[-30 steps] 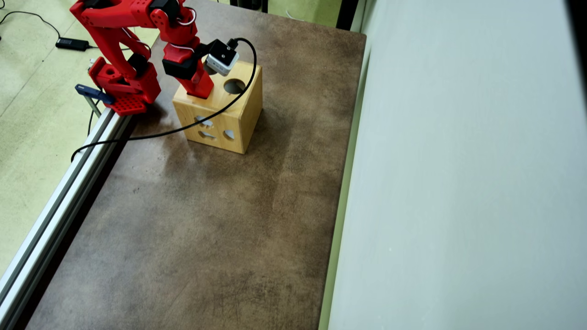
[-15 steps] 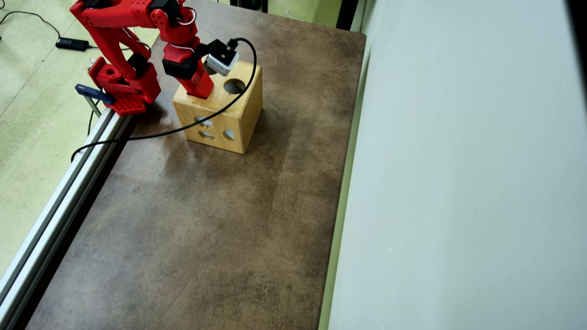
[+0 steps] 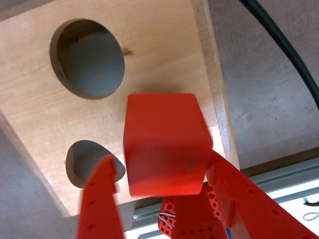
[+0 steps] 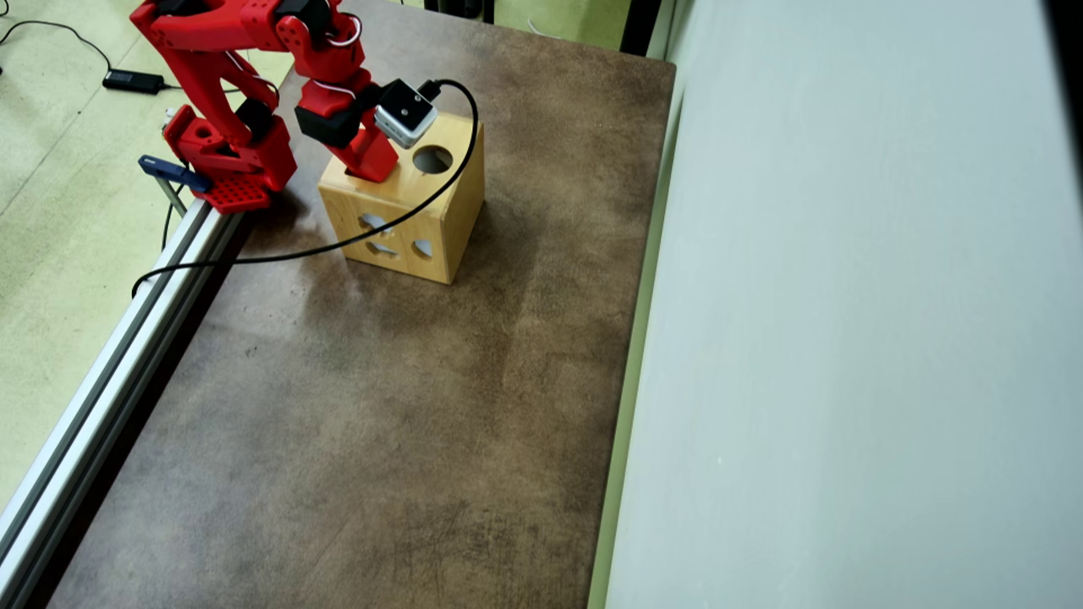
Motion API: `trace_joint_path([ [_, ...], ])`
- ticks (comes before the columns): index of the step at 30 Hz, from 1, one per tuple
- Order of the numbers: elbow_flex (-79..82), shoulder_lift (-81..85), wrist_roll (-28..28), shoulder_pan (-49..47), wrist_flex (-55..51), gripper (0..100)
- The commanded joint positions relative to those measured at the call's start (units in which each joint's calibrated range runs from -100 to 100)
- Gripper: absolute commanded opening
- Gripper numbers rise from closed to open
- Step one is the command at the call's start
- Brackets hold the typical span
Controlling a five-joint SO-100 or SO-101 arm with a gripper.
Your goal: Pick and place the red cube on the square hole
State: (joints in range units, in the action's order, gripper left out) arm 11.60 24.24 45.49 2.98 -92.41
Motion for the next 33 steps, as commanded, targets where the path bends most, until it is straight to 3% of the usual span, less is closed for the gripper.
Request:
trace_joint_path([
  [1, -2.9, 1.8, -0.2, 0.1, -0.1, 48],
  [5, -2.9, 1.8, -0.2, 0.1, -0.2, 56],
  [23, -3.7, 3.1, -0.2, 0.2, -0.3, 57],
  [33, -3.1, 14.3, -0.2, -0.6, -5.3, 57],
])
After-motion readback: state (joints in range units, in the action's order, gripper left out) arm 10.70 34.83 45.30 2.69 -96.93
